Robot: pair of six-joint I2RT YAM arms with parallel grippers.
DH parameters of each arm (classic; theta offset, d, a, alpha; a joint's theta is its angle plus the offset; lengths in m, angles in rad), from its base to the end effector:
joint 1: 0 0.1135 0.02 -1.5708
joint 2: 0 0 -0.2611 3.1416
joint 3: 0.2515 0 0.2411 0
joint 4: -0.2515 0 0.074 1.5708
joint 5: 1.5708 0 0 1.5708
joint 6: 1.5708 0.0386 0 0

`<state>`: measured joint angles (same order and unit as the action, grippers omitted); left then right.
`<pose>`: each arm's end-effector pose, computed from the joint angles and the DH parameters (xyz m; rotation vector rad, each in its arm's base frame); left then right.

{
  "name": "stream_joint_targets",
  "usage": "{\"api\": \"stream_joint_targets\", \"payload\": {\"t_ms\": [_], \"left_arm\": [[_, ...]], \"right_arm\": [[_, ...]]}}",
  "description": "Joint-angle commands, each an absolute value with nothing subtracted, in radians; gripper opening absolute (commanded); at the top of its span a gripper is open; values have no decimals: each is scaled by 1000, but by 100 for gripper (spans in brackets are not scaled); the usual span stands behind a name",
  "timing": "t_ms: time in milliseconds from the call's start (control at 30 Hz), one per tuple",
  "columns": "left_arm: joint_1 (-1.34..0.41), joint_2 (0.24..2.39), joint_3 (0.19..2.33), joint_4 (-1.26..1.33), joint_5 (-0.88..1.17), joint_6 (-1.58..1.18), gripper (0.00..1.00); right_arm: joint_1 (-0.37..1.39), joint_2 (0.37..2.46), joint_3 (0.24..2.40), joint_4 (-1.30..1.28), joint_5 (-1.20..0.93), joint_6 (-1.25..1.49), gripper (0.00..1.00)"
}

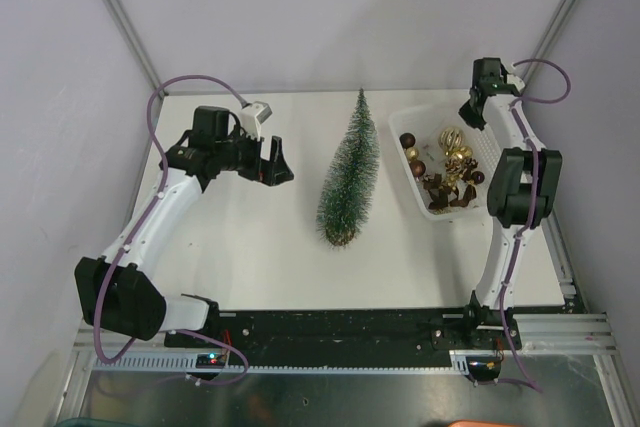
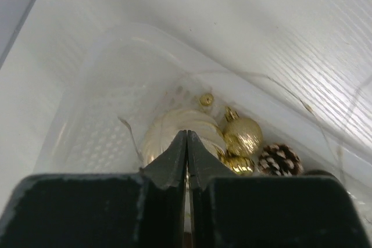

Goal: Decorate the small christmas tree

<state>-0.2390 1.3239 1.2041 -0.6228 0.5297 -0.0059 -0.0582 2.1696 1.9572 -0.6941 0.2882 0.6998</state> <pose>0.2618 -0.0839 0.3258 0.5355 2.2348 -0.7368 0.4751 -0.0387 0.2512 1.0098 2.2075 -0.0702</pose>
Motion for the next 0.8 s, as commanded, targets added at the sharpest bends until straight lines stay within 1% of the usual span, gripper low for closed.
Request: {"api": "stream_joint_targets", "payload": {"t_ms": [0,67,100,167,267,333,467,767], "left_arm": [[-234,1297,1193,-610,531,26,100],[-233,1297,1194,-610,534,27,100],[-233,1296,1194,-610,536,26,100],[-234,1297,1195,-610,537,26,100],[-233,1302,1195,-610,539,27,100],[-233,1303,1196,-610,540,27,100],[-234,1306,1199,-610,543,28,100],[-233,1308,1199,-609,536,28,100]], "right_arm": [[-64,1970,1849,-621,320,643,11],[-81,1908,1776,-590,323,629,27],[-89,1881,1743,-571,319,620,37],[-106,1819,1660,-528,304,607,52],[-134,1735,1538,-462,283,607,66],[-152,1711,1493,-436,266,621,71],[-178,1727,1490,-425,244,653,73],[-205,1889,1669,-468,178,714,74]]}}
